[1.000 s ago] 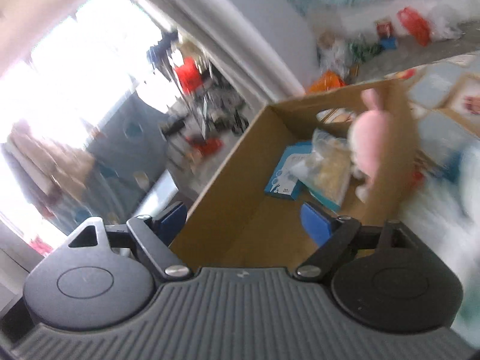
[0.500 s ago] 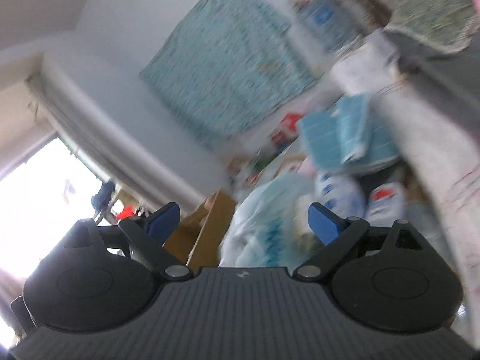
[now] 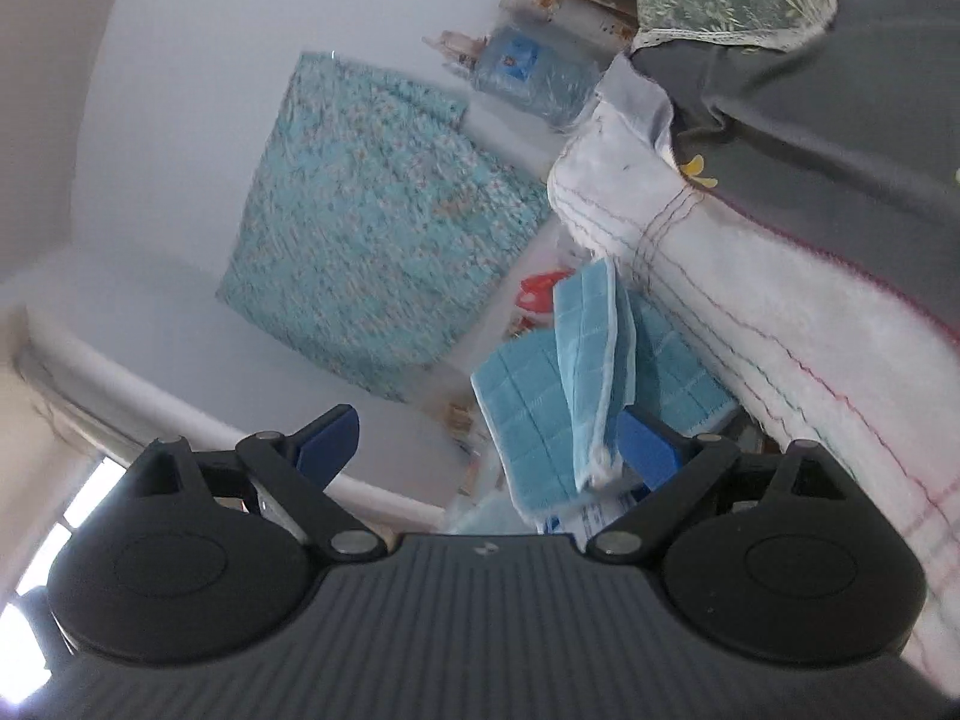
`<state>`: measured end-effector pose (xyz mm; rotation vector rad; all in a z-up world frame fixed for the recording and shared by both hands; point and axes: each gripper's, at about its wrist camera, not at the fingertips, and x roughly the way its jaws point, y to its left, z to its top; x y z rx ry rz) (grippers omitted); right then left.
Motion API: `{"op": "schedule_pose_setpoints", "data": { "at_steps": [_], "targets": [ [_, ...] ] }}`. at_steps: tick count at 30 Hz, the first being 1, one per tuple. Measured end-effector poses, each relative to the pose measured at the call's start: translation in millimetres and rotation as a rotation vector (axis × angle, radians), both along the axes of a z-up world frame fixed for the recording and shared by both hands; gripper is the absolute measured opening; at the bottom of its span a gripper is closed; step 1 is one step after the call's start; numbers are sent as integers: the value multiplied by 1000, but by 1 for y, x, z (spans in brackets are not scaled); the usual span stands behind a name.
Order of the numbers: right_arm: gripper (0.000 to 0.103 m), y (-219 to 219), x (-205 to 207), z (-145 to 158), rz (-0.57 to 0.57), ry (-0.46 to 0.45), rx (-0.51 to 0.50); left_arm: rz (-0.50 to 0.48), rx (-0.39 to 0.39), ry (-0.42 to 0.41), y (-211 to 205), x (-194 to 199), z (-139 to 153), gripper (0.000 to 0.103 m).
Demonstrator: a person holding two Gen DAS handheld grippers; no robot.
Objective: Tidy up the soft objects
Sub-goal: 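Reach the left tool to the light-blue towel and close on it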
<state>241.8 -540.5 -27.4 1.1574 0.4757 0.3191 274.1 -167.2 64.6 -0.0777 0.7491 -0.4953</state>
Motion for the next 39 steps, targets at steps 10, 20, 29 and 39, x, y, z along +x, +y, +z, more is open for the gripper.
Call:
{"op": "schedule_pose_setpoints", "data": {
  "at_steps": [10, 20, 29, 39],
  "targets": [
    [93, -21, -5, -13, -205, -72, -190, 38, 196, 187, -61, 79, -32, 103],
    [93, -30, -14, -19, -193, -97, -195, 30, 504, 154, -120, 98, -72, 103],
    [94, -32, -17, -27, -165, -100, -149, 82, 502, 214, -86, 108, -75, 103],
    [94, -28, -15, -35, -130, -96, -118, 151, 138, 460, -43, 123, -84, 61]
  ]
}}
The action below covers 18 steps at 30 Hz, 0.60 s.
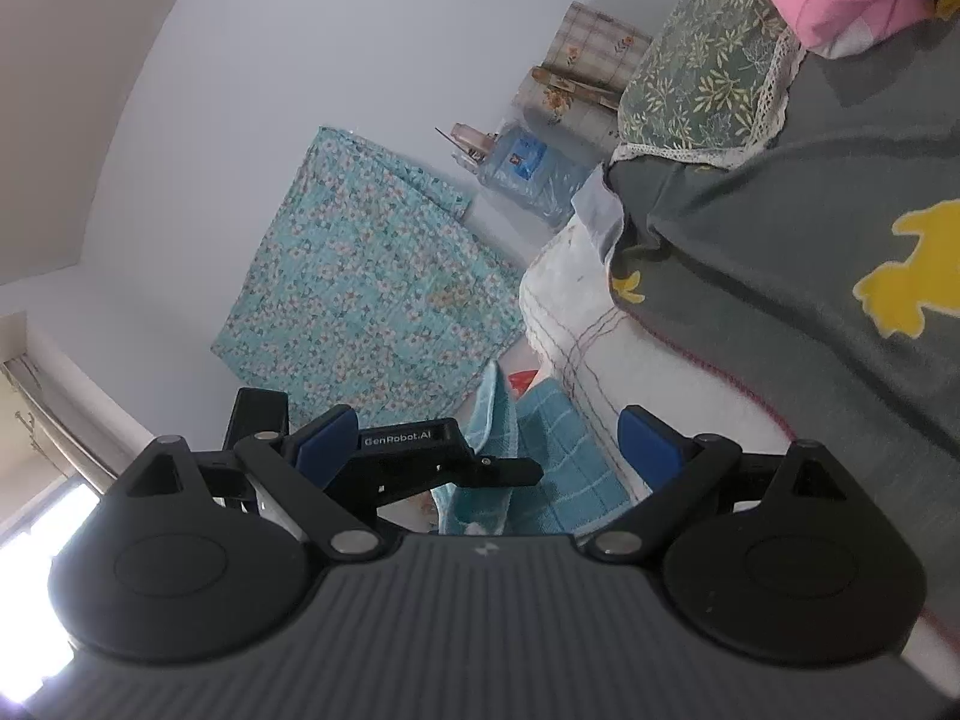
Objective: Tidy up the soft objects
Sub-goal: 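Reach the left tool to the light-blue towel and close on it, then lift the light-blue towel with the left tool and carry it beside the white plastic bag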
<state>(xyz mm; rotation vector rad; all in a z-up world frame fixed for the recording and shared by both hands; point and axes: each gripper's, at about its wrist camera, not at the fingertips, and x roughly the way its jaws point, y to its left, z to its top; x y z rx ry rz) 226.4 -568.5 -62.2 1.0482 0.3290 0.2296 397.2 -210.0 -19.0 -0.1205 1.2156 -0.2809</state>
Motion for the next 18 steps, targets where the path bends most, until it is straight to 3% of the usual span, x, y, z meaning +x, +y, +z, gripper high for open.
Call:
{"op": "schedule_pose_setpoints", "data": {
  "at_steps": [5, 14, 18],
  "targets": [
    [95, 1, 0, -2, 1, 7, 3, -1, 17, -54, -2, -9, 7, 37],
    [95, 4, -4, 4, -15, 19, -28, -40, 21, -205, -10, -27, 32, 34],
    [96, 5, -7, 9, -22, 17, -45, -46, -31, -246, -9, -34, 44, 33]
  ]
}}
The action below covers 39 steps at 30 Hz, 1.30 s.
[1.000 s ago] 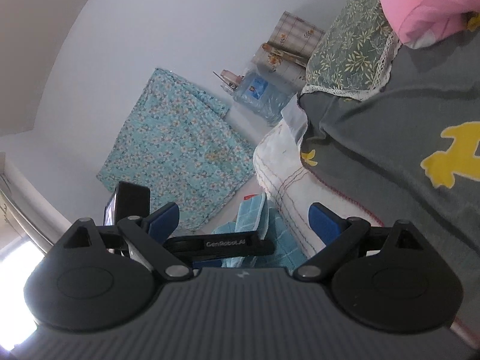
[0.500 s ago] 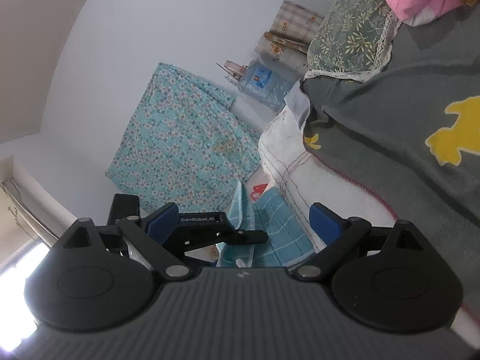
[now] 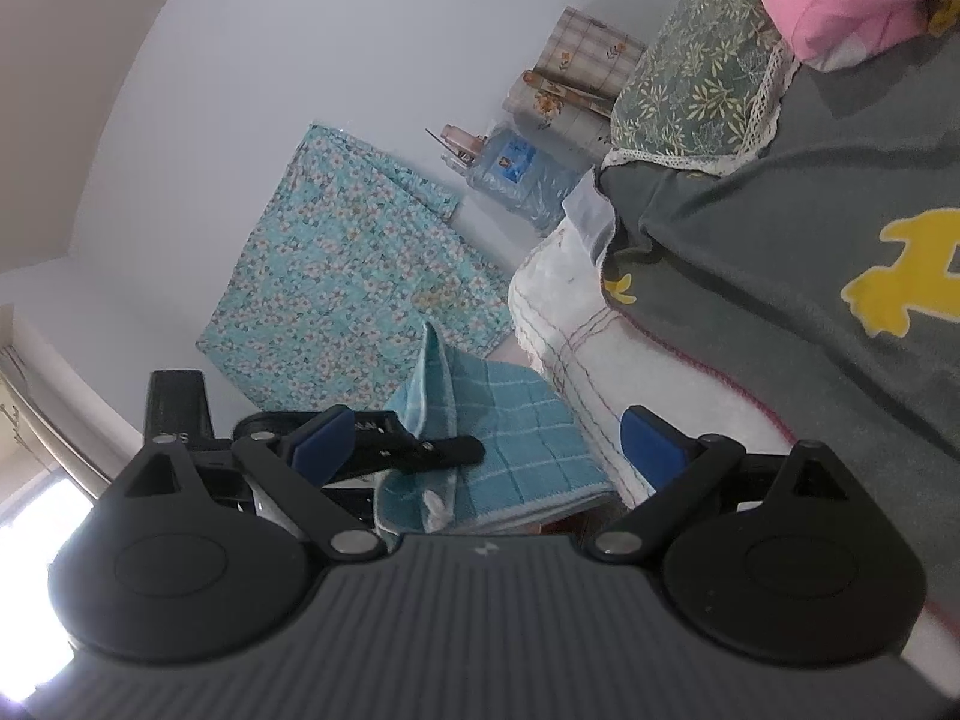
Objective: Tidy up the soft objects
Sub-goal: 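Lift the light-blue towel with the left tool and carry it beside the white plastic bag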
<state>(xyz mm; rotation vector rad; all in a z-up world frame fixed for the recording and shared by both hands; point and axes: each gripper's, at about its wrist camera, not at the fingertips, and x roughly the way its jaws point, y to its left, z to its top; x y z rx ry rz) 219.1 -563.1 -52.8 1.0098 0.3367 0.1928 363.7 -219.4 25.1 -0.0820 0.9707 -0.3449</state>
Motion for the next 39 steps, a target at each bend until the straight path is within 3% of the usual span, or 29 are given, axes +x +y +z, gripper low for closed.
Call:
{"op": "schedule_pose_setpoints", "data": {
  "at_steps": [8, 16, 20, 25, 29, 31, 34, 39],
  "targets": [
    [96, 7, -15, 20, -14, -38, -13, -41, -154, -62, 21, -41, 44, 32],
    [96, 11, -79, 56, -36, -163, -13, -113, -223, -143, 72, -152, 82, 32],
    [96, 14, -113, 62, -21, -172, -21, -90, -308, -78, 110, -209, 61, 33],
    [96, 45, -141, 56, 112, -97, -66, 7, -383, 53, 149, -258, -8, 33],
    [96, 79, -150, 33, 278, 7, -65, 114, -284, 101, 166, -275, -64, 33],
    [96, 98, -152, 14, 389, 86, -2, 155, -271, 96, 174, -277, -78, 33],
    [96, 125, -158, -14, 516, 189, 109, 192, -269, 60, 186, -279, -80, 33],
    [96, 152, -163, -36, 584, 274, 166, 198, -163, -28, 183, -282, -70, 33]
  ]
}}
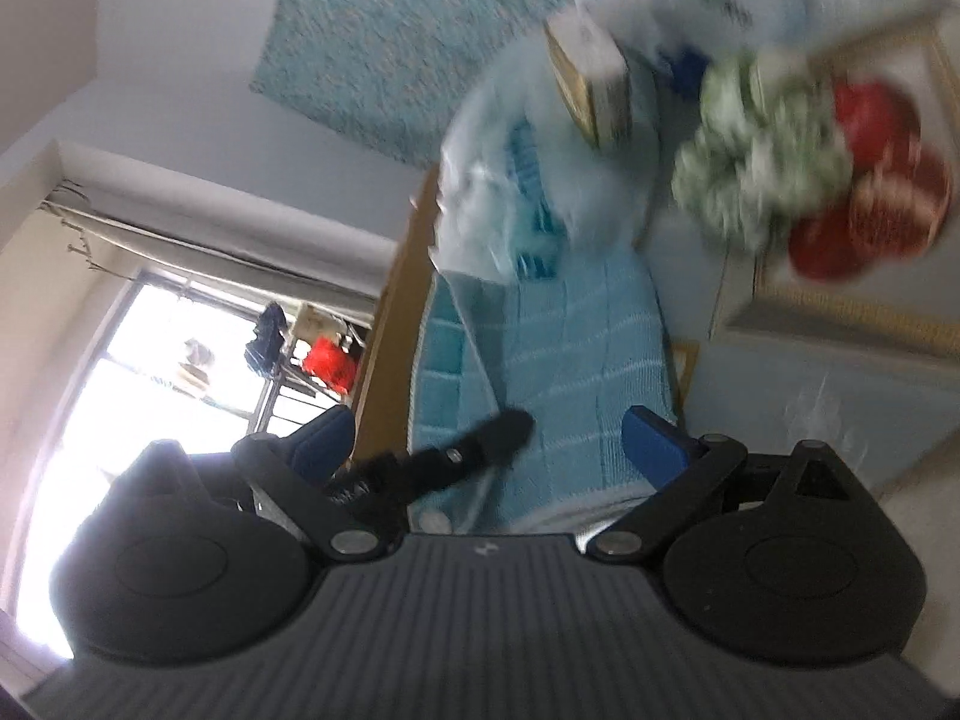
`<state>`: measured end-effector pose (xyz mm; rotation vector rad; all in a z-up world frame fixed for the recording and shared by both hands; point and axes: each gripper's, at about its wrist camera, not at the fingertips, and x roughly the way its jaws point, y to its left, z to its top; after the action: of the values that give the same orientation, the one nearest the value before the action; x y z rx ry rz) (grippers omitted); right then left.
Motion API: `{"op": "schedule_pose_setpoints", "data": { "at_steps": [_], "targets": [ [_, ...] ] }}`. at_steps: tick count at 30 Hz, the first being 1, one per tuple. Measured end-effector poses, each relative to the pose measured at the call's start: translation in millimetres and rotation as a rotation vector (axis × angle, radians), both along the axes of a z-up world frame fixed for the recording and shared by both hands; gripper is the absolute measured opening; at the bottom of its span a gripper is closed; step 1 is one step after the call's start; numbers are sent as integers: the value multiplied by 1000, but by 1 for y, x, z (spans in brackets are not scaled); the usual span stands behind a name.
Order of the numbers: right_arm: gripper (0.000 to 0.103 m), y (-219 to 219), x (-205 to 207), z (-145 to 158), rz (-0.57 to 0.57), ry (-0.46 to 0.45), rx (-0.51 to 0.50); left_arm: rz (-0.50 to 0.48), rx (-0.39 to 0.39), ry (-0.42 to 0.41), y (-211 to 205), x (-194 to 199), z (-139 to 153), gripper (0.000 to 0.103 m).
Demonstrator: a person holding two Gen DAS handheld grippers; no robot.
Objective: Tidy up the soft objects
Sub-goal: 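Lift the light-blue towel with the left tool and carry it beside the white plastic bag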
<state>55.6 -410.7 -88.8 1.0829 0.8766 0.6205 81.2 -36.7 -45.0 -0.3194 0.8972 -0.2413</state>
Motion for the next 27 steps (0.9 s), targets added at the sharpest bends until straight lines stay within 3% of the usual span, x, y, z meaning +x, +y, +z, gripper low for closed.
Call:
{"op": "schedule_pose_setpoints", "data": {
  "at_steps": [8, 16, 23, 27],
  "targets": [
    [97, -11, 15, -23, -19, 121, 123, -50, 21, -118, 0, -27, 14, 36],
    [96, -18, 19, -28, -34, 164, 166, -152, 173, -260, -34, -35, 16, 37],
    [97, -31, 19, -7, -87, 95, 154, -149, 163, -268, -26, -31, 17, 17],
    [97, -35, 20, 0, -89, 75, 160, -198, 249, -341, -43, -40, 15, 15]
  ]
}}
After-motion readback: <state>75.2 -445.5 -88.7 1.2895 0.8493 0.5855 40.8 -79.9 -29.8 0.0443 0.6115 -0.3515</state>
